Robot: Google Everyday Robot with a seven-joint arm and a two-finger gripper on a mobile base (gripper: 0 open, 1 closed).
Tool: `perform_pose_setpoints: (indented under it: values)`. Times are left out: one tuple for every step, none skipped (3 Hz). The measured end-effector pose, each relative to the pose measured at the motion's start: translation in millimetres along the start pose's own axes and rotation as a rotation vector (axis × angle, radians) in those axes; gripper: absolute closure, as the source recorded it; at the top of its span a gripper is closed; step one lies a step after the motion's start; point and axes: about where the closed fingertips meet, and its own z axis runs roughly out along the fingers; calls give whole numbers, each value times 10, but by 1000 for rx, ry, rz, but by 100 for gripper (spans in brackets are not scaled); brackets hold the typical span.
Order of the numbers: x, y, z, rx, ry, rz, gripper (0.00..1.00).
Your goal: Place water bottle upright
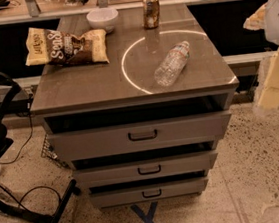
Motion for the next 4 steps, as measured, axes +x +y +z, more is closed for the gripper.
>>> perform_pose_setpoints:
  values:
    - [0,0,0,0,0,0,0]
    - [44,-239,-19,33,-86,171,0]
    - [93,-475,-23,63,-153,364,0]
    - [149,-707,70,110,-183,548,0]
